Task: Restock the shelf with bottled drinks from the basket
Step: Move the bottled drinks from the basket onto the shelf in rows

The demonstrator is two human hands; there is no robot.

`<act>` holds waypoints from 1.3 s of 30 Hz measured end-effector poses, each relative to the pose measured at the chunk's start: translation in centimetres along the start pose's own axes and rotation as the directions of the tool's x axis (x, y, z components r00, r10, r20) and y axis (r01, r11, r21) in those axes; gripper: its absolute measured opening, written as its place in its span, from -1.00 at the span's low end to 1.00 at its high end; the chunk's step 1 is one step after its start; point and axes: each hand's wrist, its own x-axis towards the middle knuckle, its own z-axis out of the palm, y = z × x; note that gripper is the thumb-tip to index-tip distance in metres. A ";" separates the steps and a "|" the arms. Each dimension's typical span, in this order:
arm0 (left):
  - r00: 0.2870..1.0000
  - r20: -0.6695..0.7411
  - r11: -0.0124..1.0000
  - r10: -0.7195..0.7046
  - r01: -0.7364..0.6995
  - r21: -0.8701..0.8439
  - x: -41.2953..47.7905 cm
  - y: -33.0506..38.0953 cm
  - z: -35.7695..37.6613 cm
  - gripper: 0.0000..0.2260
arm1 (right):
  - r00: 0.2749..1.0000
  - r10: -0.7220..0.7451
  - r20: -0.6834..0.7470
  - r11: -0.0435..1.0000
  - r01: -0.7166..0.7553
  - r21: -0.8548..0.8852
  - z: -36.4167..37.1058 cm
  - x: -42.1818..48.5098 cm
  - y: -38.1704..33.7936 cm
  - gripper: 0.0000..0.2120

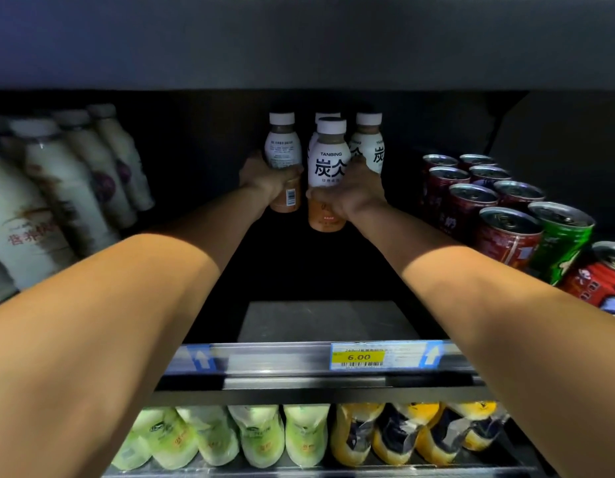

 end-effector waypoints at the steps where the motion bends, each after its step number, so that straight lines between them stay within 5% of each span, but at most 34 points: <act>1: 1.000 0.006 1.000 -0.002 0.002 -0.001 0.0 0.0 0.0 -0.42 | 1.000 0.006 0.002 1.000 -0.006 0.009 0.0 0.0 0.0 -0.32; 15: 1.000 -0.009 1.000 -0.013 0.013 0.008 -0.8 0.5 -0.1 -0.46 | 0.999 -0.001 -0.033 1.000 0.002 0.019 0.2 -0.6 0.0 -0.35; 21: 0.988 0.136 0.997 -0.078 0.074 0.029 -1.0 1.3 -1.5 -0.49 | 1.000 0.003 -0.020 1.000 -0.003 0.026 0.7 -0.5 -0.7 -0.36; 39: 0.995 0.041 0.996 -0.090 0.089 0.029 -2.2 2.1 -0.9 -0.42 | 0.999 0.030 -0.043 0.999 -0.029 0.020 -0.1 -1.2 0.0 -0.31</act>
